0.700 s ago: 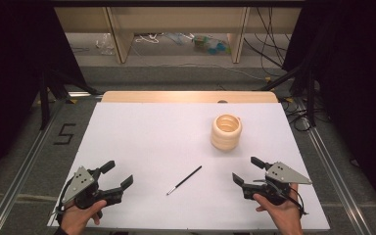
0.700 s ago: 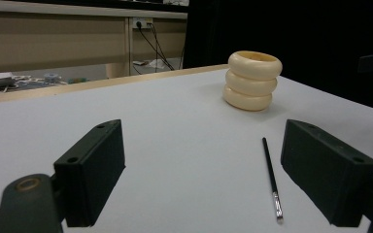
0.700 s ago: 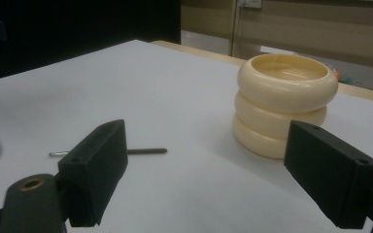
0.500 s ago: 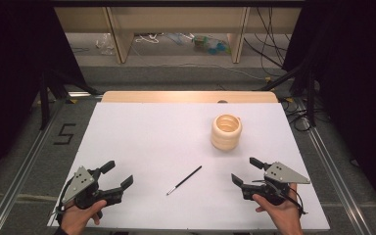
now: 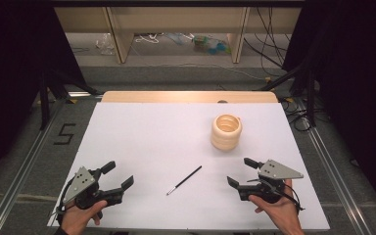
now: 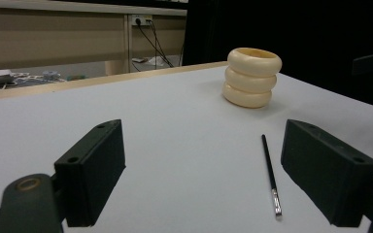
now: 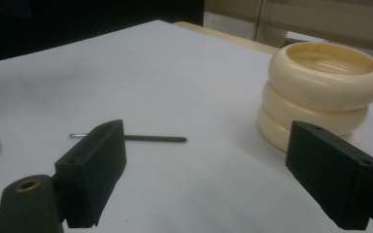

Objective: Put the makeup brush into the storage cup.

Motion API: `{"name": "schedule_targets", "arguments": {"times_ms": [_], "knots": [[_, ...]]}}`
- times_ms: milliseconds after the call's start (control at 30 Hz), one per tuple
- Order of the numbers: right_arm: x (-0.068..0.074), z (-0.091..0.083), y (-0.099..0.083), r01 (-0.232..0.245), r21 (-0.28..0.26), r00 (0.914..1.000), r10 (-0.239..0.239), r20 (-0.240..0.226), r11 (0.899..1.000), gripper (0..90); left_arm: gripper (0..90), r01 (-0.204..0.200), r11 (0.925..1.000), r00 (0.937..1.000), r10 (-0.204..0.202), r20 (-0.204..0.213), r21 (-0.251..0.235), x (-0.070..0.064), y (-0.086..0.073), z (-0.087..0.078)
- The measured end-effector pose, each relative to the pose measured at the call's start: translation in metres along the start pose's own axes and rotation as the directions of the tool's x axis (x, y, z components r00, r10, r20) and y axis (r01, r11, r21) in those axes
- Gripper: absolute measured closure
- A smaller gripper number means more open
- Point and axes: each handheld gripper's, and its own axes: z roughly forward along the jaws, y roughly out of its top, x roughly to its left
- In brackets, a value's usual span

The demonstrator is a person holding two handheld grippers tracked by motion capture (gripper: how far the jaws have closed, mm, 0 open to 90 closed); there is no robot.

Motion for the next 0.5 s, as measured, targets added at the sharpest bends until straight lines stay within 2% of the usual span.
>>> {"name": "schedule_targets", "arguments": {"times_ms": [200,367,500], "knots": [[0.009,0.017,0.013,0.067,0.052,0.9941,-0.062,-0.089,0.996,15.8,16.0,-0.005,1.0000,1.0000,0.005,-0.001,0.004,0.000,-0.001,0.000],[0.014,0.036,0.023,0.112,0.134,0.9816,-0.089,-0.169,0.985,17.9,16.0,-0.001,0.9999,1.0000,0.001,-0.002,0.011,0.000,-0.001,-0.001],[0.020,0.050,0.033,0.146,0.158,0.9708,-0.111,-0.213,0.977,19.6,16.1,-0.001,1.0000,1.0000,0.001,-0.002,0.009,0.000,-0.001,0.000]]}}
